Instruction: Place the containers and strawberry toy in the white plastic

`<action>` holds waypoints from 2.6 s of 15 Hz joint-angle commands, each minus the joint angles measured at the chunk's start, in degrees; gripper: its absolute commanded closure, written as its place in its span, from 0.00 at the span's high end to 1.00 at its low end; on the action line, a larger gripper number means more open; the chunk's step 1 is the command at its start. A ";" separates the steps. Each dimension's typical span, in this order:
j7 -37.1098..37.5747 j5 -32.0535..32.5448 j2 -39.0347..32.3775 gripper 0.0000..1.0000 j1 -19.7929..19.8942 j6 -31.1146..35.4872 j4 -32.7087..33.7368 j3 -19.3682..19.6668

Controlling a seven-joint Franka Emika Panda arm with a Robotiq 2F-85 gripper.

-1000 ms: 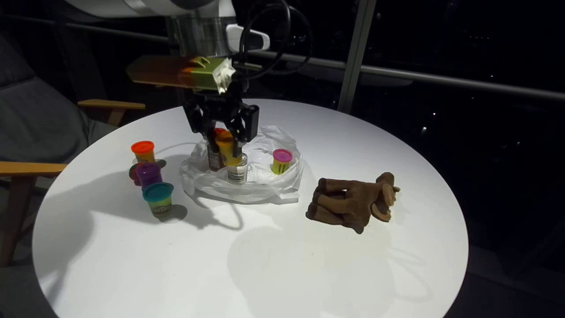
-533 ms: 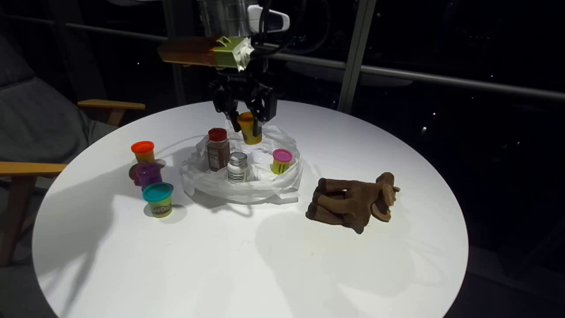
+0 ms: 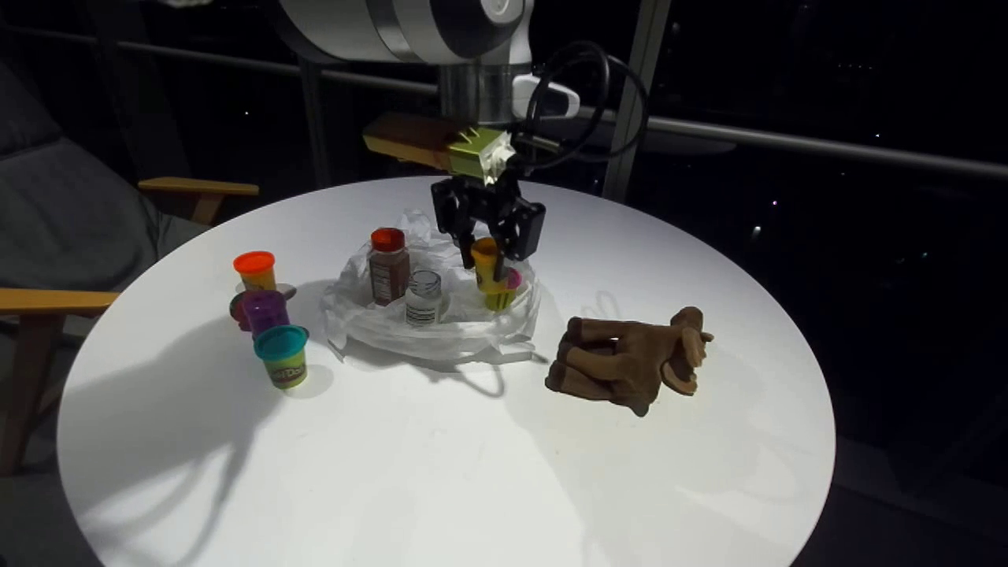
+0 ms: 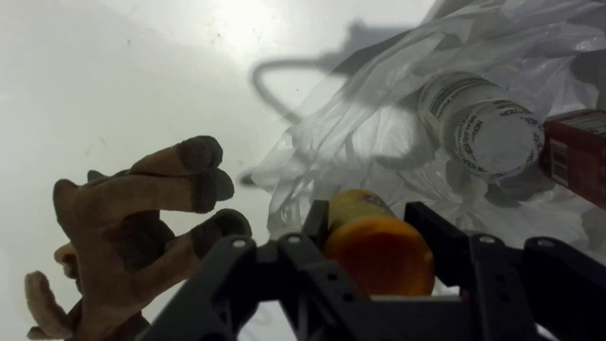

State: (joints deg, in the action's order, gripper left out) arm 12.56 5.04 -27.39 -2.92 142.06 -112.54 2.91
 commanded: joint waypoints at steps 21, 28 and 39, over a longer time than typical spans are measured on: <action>-1.56 -5.97 -6.48 0.99 1.02 3.20 4.28 -1.63; 2.50 -5.92 3.14 1.00 -2.49 -2.04 1.26 -2.25; 15.66 -4.31 16.27 1.00 -7.42 -9.56 -15.07 -4.03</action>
State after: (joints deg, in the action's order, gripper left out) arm 26.73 0.92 -14.29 -10.21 133.15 -121.78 0.04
